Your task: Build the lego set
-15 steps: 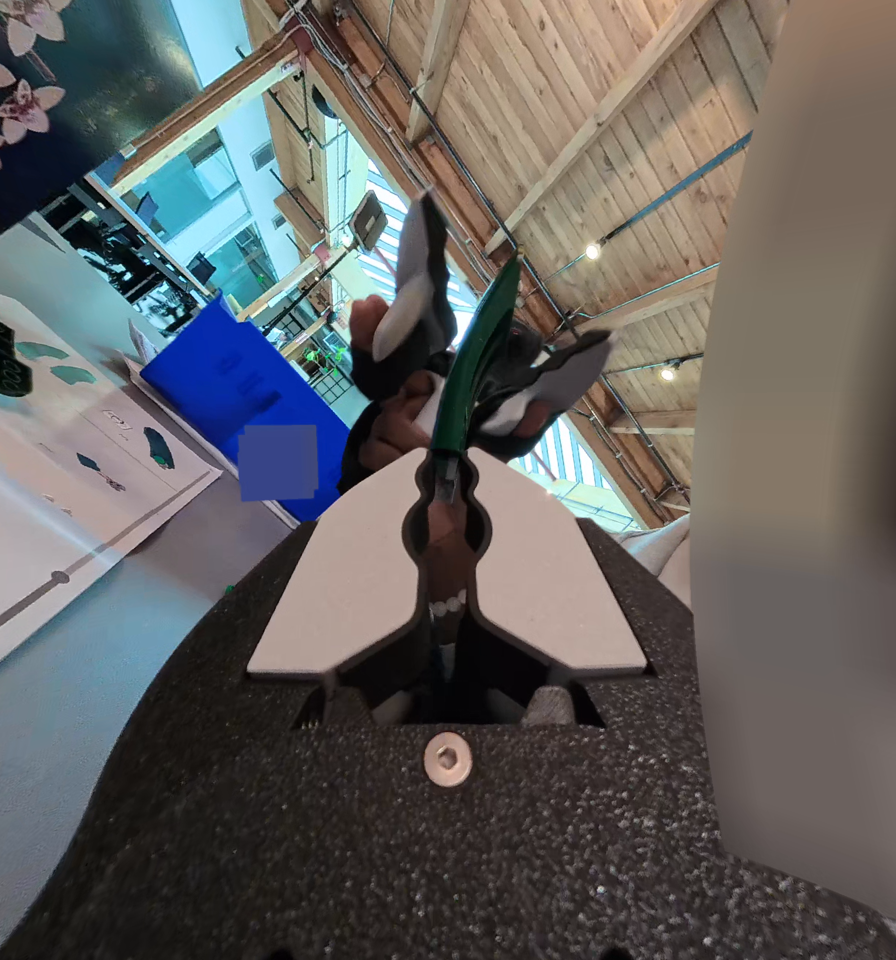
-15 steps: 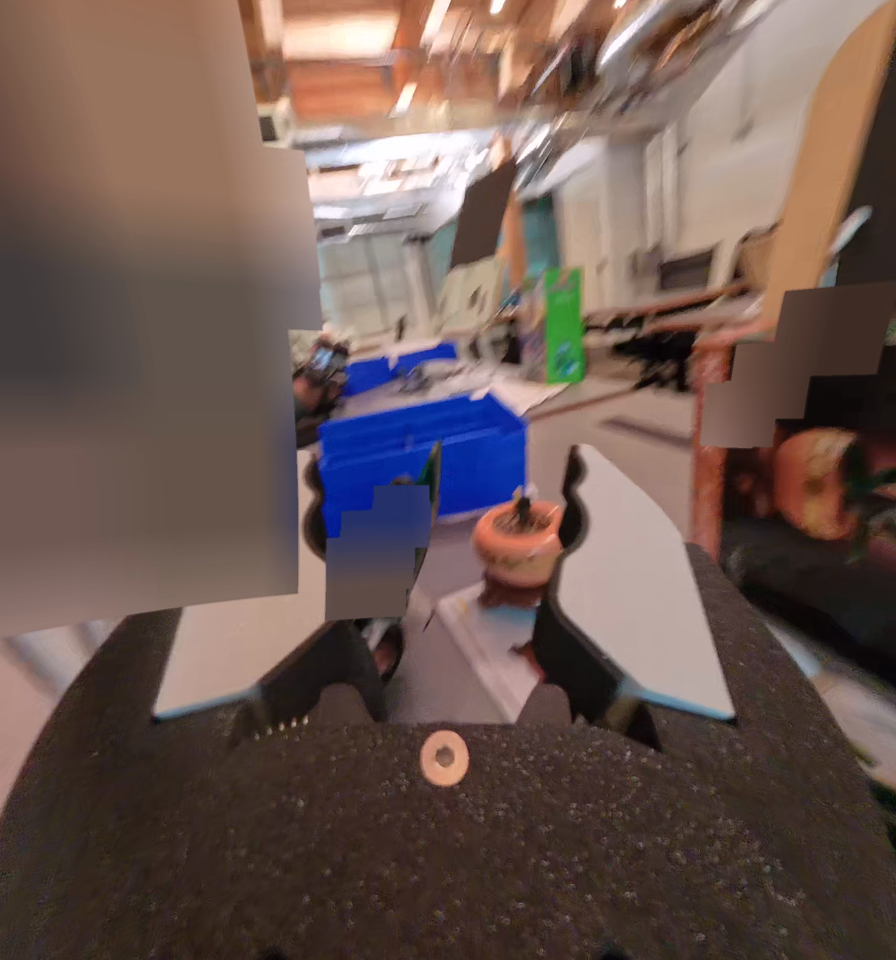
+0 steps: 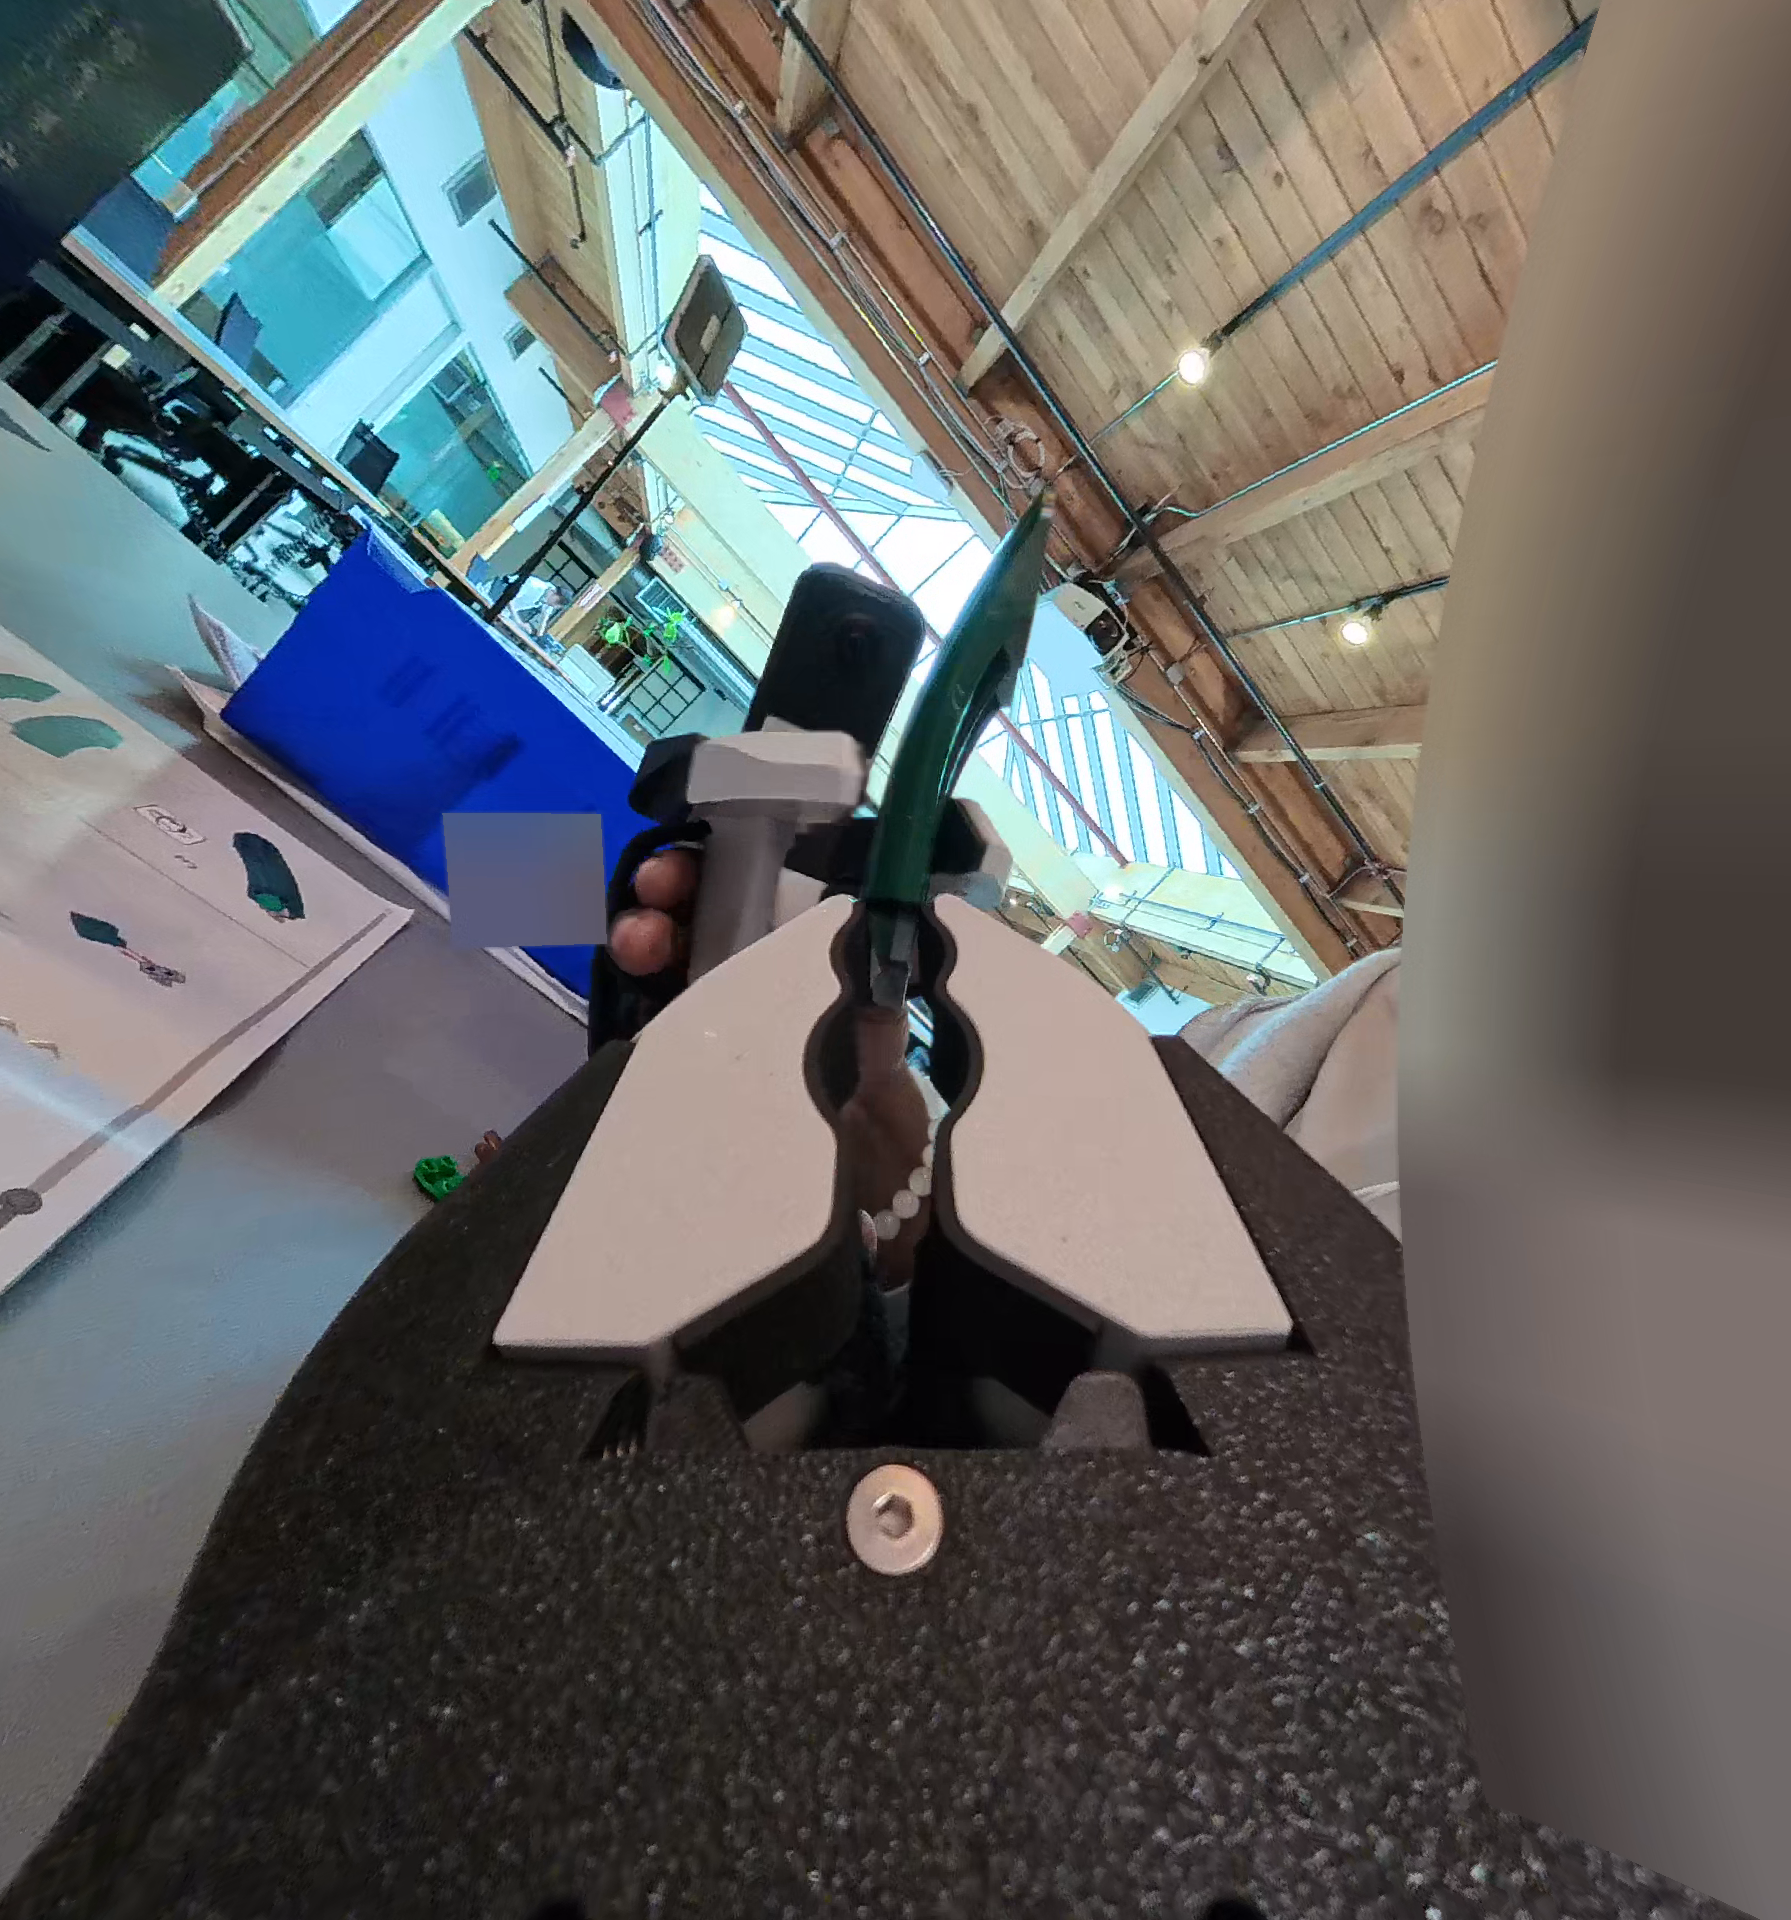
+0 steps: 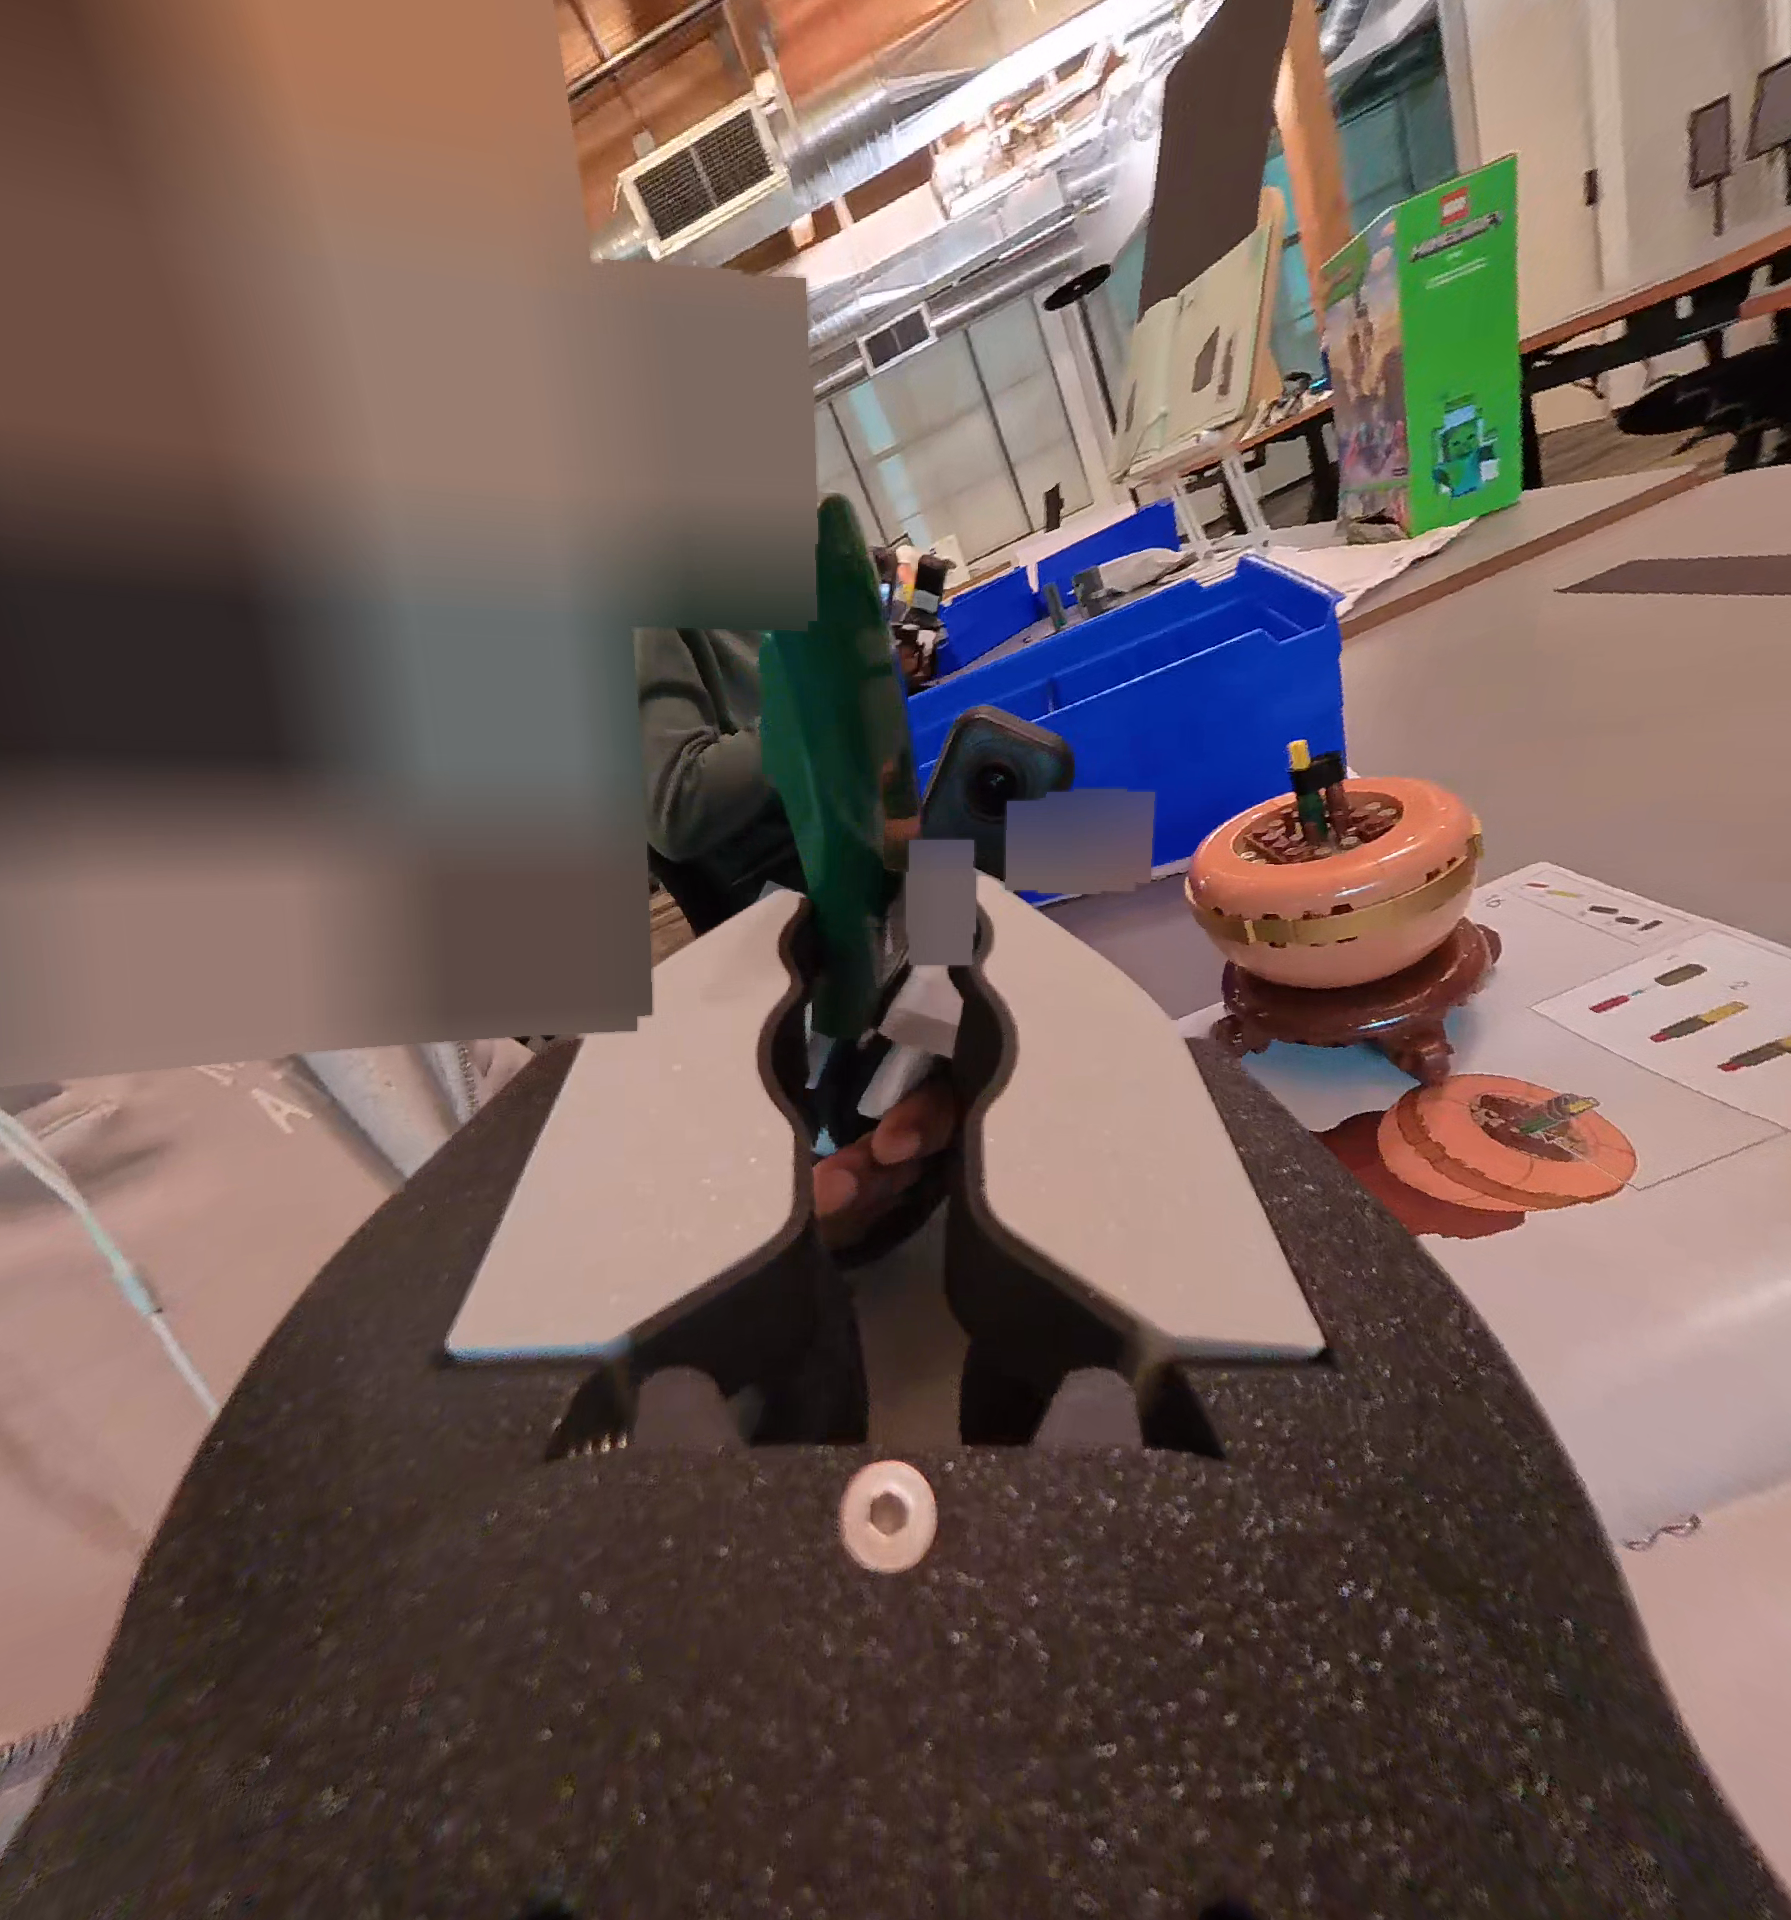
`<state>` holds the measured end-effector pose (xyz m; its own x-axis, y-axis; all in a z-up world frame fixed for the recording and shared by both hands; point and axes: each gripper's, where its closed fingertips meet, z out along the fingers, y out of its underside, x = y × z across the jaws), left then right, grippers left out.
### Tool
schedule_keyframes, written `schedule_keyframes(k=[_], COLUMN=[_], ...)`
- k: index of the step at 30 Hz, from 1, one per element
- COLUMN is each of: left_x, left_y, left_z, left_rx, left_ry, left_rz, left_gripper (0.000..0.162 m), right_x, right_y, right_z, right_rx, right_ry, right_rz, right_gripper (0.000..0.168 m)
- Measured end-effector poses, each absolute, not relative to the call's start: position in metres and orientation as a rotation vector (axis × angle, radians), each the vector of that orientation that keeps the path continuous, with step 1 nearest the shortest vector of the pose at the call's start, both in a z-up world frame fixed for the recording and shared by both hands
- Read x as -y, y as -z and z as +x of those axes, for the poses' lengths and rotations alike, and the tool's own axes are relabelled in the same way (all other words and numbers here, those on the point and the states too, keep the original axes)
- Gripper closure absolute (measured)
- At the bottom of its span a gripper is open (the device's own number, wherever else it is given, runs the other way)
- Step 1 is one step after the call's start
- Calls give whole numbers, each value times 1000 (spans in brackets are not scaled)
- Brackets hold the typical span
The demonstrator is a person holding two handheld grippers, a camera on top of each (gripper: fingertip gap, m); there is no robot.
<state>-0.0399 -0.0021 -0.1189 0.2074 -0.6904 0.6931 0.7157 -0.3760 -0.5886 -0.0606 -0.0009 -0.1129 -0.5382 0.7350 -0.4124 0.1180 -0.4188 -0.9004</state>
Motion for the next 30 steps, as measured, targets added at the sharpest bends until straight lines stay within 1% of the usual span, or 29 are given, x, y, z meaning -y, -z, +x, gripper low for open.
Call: schedule_keyframes(k=[1,3,6,14,15,16,17,21,22,23,30], left_x=[2,1,-1,-1,-1,-2,-2,-1,-1,-1,-5], left_y=[118,119,122,127,127,126,126,127,127,126,131], left_z=[-40,-40,-43,-44,-45,-46,-47,-43,-40,-38,-41], left_rx=[25,26,31,25,32,44,52,22,8,6,26], left_ry=[1483,1457,1416,1357,1363,1369,1374,1377,1369,1357,1299], left_rz=[-1276,-1293,-1314,-1344,-1336,-1327,-1322,-1333,-1341,-1350,-1380], left_gripper=[155,155,155,155,155,155,155,155,155,155,155], right_x=[0,1,-1,0,-2,-4,-4,-1,2,8,2], right_y=[113,112,115,119,119,120,120,121,120,117,123], right_z=[-61,-60,-62,-62,-63,-65,-66,-73,-73,-70,-74], right_rx=[1362,1360,1340,1357,1360,1362,1367,1388,1412,1431,1346], right_ry=[-1998,-1976,-1897,-1856,-1846,-1830,-1816,-1787,-1823,-1896,-1944], right_rz=[-1195,-1165,-1170,-1191,-1194,-1203,-1204,-1205,-1188,-1159,-1263], right_gripper=[144,152,156,157,155,137,123,119,140,156,158])
